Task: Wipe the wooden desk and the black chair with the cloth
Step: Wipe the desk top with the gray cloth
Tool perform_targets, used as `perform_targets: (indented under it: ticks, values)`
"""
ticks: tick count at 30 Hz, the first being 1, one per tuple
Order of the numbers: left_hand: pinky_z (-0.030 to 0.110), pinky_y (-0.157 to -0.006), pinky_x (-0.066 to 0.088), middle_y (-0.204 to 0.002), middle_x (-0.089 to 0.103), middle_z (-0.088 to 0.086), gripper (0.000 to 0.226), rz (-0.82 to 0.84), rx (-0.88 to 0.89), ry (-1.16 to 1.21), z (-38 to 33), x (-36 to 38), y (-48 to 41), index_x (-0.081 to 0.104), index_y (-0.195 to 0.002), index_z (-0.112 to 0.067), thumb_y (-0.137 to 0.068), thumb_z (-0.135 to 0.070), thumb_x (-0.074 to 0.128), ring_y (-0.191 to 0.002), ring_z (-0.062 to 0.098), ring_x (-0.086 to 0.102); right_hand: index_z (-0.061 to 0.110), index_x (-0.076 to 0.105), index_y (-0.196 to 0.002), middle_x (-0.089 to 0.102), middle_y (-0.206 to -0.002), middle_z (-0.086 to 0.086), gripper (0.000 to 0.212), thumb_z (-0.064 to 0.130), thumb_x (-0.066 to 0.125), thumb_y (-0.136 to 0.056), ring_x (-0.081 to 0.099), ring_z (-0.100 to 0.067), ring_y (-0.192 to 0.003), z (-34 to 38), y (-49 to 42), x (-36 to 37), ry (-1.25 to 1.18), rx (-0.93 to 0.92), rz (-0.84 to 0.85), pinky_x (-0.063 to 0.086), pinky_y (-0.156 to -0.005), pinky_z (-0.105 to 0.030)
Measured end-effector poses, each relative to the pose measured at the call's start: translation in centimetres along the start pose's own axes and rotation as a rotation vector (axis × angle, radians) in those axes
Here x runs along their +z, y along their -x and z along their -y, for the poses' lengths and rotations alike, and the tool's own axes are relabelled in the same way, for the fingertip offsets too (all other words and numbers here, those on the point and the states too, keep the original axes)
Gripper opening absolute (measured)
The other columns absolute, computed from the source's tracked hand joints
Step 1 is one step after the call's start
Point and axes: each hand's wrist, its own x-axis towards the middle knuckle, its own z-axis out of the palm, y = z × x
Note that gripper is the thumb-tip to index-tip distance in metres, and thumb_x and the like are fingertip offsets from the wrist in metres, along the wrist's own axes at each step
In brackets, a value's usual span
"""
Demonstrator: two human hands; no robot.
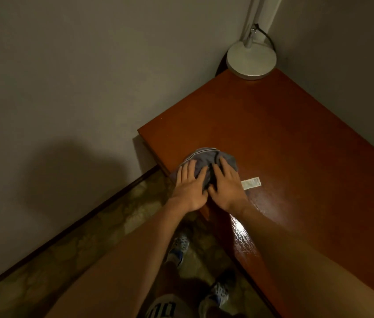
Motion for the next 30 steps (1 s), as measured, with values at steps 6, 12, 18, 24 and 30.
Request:
perform_targets:
  ticks: [6, 12, 18, 24, 30]
  values:
    - [0.038, -0.116, -0.022, -0.162, -0.031, 0.005, 0.073, -0.029, 0.109, -0.068, 2.4, -1.0, -1.2, -0.011, -0.159, -0.030, -0.105, -0.035, 0.037, -0.147, 0.022, -0.033, 0.021, 0.011, -0.160, -0.003, -0.167, -0.008, 0.071, 0.040, 0.043, -0.100, 0.004, -0.031, -0.151, -0.9, -1.6, 0.2, 0.034, 0.009, 0.070, 0.013, -0.121, -0.050]
    - [0.045, -0.120, -0.020, -0.160, -0.035, 0.001, 0.073, -0.050, 0.134, -0.113, 5.4, -3.2, -3.9, -0.012, -0.158, -0.033, -0.103, -0.037, 0.035, -0.144, 0.019, -0.038, 0.024, 0.005, -0.160, -0.008, -0.167, -0.006, 0.071, 0.044, 0.039, -0.101, 0.006, -0.033, -0.149, 0.2, -4.7, -0.6, 0.065, -0.001, 0.105, 0.018, -0.118, -0.048]
    - [0.045, -0.119, -0.022, -0.161, -0.034, 0.002, 0.077, -0.116, 0.081, -0.104, 9.5, -6.2, -8.2, -0.006, -0.159, -0.031, -0.098, -0.053, 0.034, -0.144, 0.019, -0.038, 0.027, -0.009, -0.159, -0.023, -0.165, -0.003, 0.068, 0.048, 0.024, -0.104, -0.002, -0.032, -0.152, 3.3, -10.3, 0.7, 0.153, 0.015, 0.048, 0.004, -0.119, -0.051]
    - [0.042, -0.120, -0.019, -0.164, -0.026, 0.000, 0.079, -0.164, -0.010, -0.024, 13.6, -9.5, -12.3, -0.004, -0.159, -0.033, -0.098, -0.054, 0.042, -0.149, 0.018, -0.028, 0.026, -0.013, -0.158, -0.024, -0.164, -0.004, 0.066, 0.047, 0.019, -0.104, -0.009, -0.032, -0.152, 7.5, -17.9, 1.0, 0.140, 0.010, 0.008, -0.006, -0.120, -0.053]
    - [0.044, -0.121, -0.013, -0.166, -0.020, 0.003, 0.071, -0.195, -0.041, -0.005, 15.0, -10.6, -13.7, -0.007, -0.159, -0.032, -0.103, -0.052, 0.032, -0.152, 0.022, -0.019, 0.025, -0.016, -0.157, -0.027, -0.163, -0.004, 0.065, 0.047, 0.015, -0.105, -0.014, -0.030, -0.152, 9.2, -20.5, 1.3, 0.159, 0.025, -0.015, -0.007, -0.121, -0.052]
